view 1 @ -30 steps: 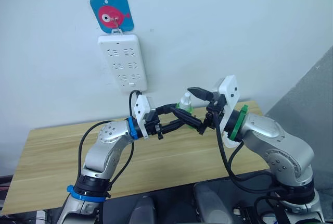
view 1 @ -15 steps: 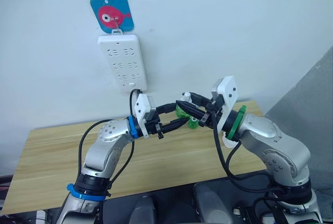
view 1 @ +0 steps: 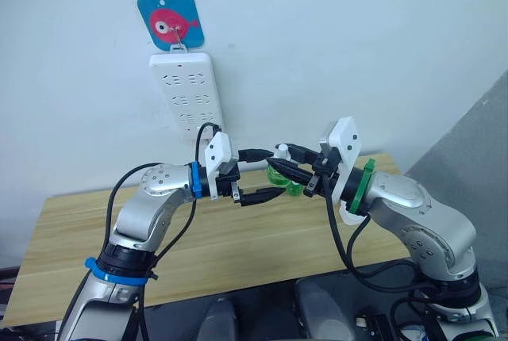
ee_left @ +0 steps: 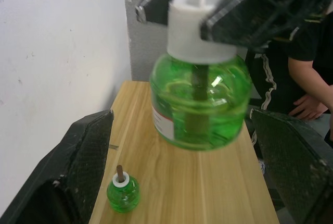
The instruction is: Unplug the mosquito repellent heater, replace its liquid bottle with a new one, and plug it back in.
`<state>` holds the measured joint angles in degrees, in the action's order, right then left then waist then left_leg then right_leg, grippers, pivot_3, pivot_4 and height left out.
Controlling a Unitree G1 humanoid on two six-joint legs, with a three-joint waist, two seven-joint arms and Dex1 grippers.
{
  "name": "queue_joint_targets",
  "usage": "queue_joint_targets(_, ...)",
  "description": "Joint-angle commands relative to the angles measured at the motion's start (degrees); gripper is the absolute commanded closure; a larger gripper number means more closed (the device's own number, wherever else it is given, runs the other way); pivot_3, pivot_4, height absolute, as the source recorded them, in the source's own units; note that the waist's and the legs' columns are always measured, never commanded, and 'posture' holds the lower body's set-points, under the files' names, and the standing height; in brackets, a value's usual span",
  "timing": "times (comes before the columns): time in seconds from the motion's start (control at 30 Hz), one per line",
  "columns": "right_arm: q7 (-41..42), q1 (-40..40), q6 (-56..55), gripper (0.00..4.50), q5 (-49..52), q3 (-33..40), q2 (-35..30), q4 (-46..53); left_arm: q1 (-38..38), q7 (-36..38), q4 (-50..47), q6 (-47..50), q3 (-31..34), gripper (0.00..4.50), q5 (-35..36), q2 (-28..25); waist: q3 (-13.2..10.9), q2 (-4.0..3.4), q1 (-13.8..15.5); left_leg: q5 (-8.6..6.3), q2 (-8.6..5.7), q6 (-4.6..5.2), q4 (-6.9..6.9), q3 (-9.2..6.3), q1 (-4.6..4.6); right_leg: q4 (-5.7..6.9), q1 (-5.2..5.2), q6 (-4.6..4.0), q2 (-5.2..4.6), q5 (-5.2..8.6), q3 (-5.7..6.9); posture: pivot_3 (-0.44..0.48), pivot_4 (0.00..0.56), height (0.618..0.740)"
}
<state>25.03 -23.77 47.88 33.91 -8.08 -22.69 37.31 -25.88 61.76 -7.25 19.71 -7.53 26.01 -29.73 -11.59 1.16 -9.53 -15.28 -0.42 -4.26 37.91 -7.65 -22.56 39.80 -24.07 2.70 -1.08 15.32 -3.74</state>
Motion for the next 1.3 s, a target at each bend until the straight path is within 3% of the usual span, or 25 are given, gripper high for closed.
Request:
queue_joint_targets(0.03,0.7,-1.3,-1.5,3.43,0.0,0.5,-0.1,1.1,-1.0,1.4,-2.1,1.9,-0.1,0.1,2.0,-0.2,0.0,0.0,0.0,0.0,0.0,0.0,0.0,0.0,0.0,0.0,0.0,0.0,0.0,0.0,0.0,-0.202,0.144,0.74)
queue_joint_targets(0.47,1.7,-1.5,-1.0,3.43,0.4,0.4,-0.3,1.5,-2.8,2.3,-1.1,4.1,-0.1,0.1,3.1,2.4,0.0,0.0,0.0,0.0,0.0,0.0,0.01,-0.01,0.0,0.01,0.0,0.0,0.0,0.0,0.0,-0.208,0.138,0.74)
queue_joint_targets(0.57,1.8,-1.5,-1.1,3.43,0.3,0.3,-0.4,1.4,-2.6,2.4,-1.0,3.8,-0.1,0.71,3.0,2.6,0.0,0.0,-0.1,0.0,0.01,0.0,0.01,-0.01,0.01,0.01,0.0,0.0,0.0,0.0,0.0,-0.214,0.133,0.74)
queue_joint_targets(0.73,1.9,-1.4,-1.0,3.43,0.4,0.4,-0.4,1.6,-2.1,2.3,-1.2,4.2,-0.2,2.22,3.1,2.6,0.0,0.0,-0.1,0.0,0.0,0.0,0.01,-0.02,0.0,0.02,0.0,0.0,0.0,0.0,0.0,-0.213,0.13,0.74)
queue_joint_targets(0.9,2.3,-1.4,-0.9,3.43,0.7,0.6,-0.4,1.7,-1.9,2.0,-1.1,3.7,-0.3,2.26,2.5,2.6,0.0,0.0,-0.1,0.0,0.0,-0.01,0.01,-0.02,0.0,0.02,0.0,0.0,-0.01,0.0,0.0,-0.213,0.13,0.74)
queue_joint_targets(0.93,2.3,-1.4,-1.1,2.7,0.6,0.7,-0.5,1.7,-1.9,2.0,-1.0,3.4,-0.3,2.26,2.3,2.7,0.0,0.0,-0.1,0.0,0.0,-0.01,0.01,-0.01,0.0,0.02,0.0,0.0,-0.01,0.0,0.0,-0.213,0.13,0.74)
queue_joint_targets(1.1,3.3,-2.2,-2.1,1.1,-0.5,0.8,-1.9,1.7,-2.2,1.7,0.5,1.3,-0.1,2.26,1.3,3.3,0.0,0.0,-0.1,0.0,0.0,-0.01,0.01,-0.01,0.0,0.02,0.0,0.0,-0.01,0.0,0.0,-0.219,0.127,0.74)
queue_joint_targets(1.3,3.4,-3.6,-2.7,1.08,-1.6,0.5,-3.0,2.2,-2.4,1.7,2.9,-3.2,-0.4,2.26,-0.4,4.8,0.1,0.01,-0.1,0.0,0.0,-0.01,0.02,-0.01,0.01,0.02,0.0,0.0,-0.01,0.0,0.01,-0.225,0.131,0.74)
